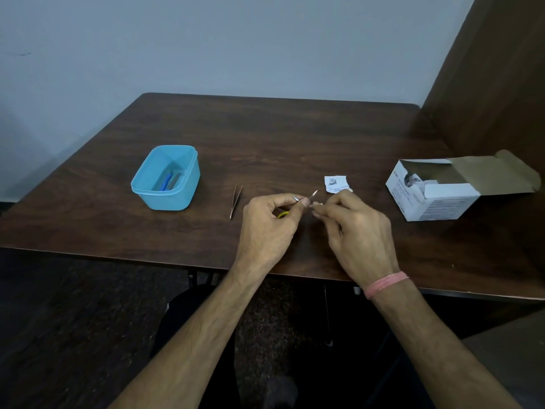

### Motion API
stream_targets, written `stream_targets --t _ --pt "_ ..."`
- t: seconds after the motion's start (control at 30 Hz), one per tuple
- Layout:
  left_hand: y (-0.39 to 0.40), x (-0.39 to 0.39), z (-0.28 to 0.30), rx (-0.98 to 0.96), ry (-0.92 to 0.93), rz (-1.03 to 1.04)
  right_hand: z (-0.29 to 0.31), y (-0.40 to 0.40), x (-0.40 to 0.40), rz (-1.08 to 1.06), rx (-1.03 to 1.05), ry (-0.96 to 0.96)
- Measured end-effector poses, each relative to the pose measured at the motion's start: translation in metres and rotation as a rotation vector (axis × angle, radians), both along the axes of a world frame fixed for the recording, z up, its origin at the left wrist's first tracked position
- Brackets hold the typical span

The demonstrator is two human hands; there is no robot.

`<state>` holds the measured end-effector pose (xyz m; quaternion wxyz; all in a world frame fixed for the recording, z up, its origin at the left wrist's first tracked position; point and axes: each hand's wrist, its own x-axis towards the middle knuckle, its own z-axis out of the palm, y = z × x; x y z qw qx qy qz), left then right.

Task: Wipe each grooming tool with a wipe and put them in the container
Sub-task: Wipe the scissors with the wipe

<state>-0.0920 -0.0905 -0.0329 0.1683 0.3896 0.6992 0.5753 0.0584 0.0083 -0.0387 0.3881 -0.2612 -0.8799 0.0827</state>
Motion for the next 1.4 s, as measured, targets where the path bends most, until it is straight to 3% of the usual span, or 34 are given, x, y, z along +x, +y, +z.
stream_targets --t 0.53,0.77,1.0,1.23,1.4 --pt "-0.002 -0.002 -0.002 -0.010 0.021 -0.028 -0.004 0.013 0.006 -0.034 -0.197 0.086" --pt "0.000 -0.006 -0.007 0.045 -0.016 -0.061 -0.001 0.007 0.005 0.038 -0.187 0.069" --pt "0.004 -0.003 -0.011 0.069 -0.033 -0.005 -0.004 0.012 0.003 -0.096 -0.240 0.045" --pt "0.005 -0.004 -0.011 0.028 -0.045 0.004 -0.003 0.008 0.002 -0.013 -0.166 0.045" --pt "0.005 -0.005 -0.012 0.023 -0.037 0.046 -0.002 0.009 0.000 -0.133 -0.231 -0.014"
